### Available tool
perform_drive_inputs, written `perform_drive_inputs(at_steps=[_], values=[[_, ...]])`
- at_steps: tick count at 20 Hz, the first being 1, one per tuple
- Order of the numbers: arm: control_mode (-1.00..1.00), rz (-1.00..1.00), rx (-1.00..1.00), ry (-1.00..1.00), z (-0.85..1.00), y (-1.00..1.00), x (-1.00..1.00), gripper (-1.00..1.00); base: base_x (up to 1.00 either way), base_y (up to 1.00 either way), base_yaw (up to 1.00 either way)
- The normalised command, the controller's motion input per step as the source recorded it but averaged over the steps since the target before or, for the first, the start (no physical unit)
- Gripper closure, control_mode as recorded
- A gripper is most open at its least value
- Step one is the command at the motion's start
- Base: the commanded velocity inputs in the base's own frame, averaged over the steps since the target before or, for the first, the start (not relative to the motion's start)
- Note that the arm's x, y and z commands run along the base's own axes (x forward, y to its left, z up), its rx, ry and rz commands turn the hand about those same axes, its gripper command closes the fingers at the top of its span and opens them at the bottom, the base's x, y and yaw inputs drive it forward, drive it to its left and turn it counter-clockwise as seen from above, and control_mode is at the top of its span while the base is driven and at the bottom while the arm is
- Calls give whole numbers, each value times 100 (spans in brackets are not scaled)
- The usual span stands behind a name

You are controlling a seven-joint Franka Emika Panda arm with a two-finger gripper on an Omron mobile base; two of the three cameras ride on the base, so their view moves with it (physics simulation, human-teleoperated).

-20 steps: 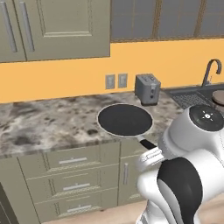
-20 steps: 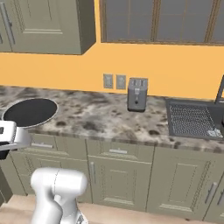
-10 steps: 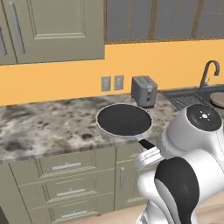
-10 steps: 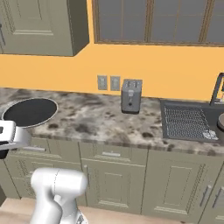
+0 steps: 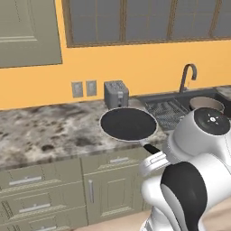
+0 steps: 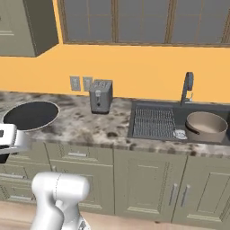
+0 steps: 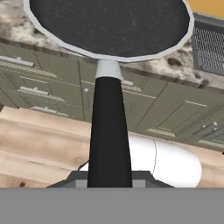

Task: Move the pot and pan from the stove into the sink.

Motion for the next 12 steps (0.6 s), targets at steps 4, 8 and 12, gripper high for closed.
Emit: perform_drive_inputs(at_steps=[4, 8, 12], values=[[100, 0, 0, 0, 0, 0, 0, 100, 14, -80, -9], [100, 0, 0, 0, 0, 0, 0, 100, 17, -82, -9], [100, 0, 0, 0, 0, 0, 0, 100, 20, -83, -9]])
